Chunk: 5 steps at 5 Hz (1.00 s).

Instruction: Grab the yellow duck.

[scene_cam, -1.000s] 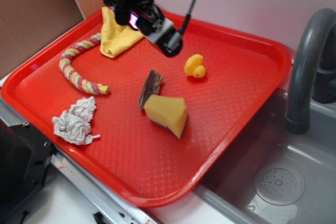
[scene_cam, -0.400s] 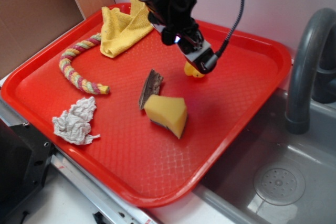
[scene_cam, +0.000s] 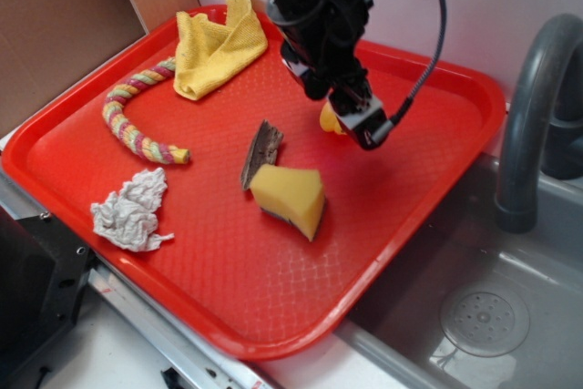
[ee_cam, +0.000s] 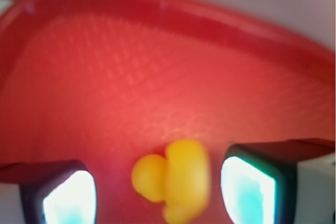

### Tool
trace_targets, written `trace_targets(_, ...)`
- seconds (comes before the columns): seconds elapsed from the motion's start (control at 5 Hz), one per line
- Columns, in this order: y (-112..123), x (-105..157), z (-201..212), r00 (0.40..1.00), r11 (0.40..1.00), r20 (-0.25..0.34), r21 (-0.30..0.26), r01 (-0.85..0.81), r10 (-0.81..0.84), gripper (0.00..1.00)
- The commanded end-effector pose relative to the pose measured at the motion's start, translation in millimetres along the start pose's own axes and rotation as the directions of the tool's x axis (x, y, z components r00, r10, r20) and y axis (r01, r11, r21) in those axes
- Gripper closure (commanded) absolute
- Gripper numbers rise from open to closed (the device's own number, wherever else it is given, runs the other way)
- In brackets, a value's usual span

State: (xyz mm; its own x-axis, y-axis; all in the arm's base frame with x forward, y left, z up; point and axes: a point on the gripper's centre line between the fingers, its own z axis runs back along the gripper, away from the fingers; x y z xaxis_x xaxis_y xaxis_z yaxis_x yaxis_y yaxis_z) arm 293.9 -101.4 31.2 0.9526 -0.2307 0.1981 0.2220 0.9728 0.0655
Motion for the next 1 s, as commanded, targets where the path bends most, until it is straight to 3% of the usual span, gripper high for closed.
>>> trace_targets(0.0,4,8,-5,0.999,0.999,0.017,0.025,-0.027,0.027,0.78)
trace_targets(0.2,7,8,-5,0.999,0.999,0.02,0.026,-0.039,0.039,1.0)
trace_targets(0.4,13,7,0,0.998,0.997,0.013,0.028,-0.065,0.065,1.0)
trace_targets(0.6,30,7,49,0.975,0.976,-0.014,0.006,-0.22,0.22,1.0)
trace_targets(0.8,45,-4,98,0.933,0.928,-0.038,-0.098,-0.359,0.357,1.0)
